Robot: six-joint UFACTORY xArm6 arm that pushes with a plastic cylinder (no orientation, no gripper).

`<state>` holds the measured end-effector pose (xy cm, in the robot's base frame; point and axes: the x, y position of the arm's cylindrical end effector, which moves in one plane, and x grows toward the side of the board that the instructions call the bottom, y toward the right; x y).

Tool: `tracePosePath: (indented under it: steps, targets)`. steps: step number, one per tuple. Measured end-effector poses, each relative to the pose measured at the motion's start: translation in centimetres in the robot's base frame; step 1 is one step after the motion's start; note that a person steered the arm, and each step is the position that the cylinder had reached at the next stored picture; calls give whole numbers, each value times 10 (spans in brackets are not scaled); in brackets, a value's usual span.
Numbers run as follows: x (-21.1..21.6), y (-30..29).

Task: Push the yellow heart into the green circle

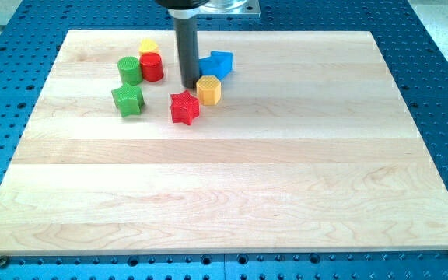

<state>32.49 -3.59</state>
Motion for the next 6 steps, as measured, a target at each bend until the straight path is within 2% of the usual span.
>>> tracePosePath:
  steps: [1,2,4,5,6]
  targets:
    - [-50,31]
    - [-30,4]
    - [-61,-50]
    - [-92,-80]
    - [-54,-121]
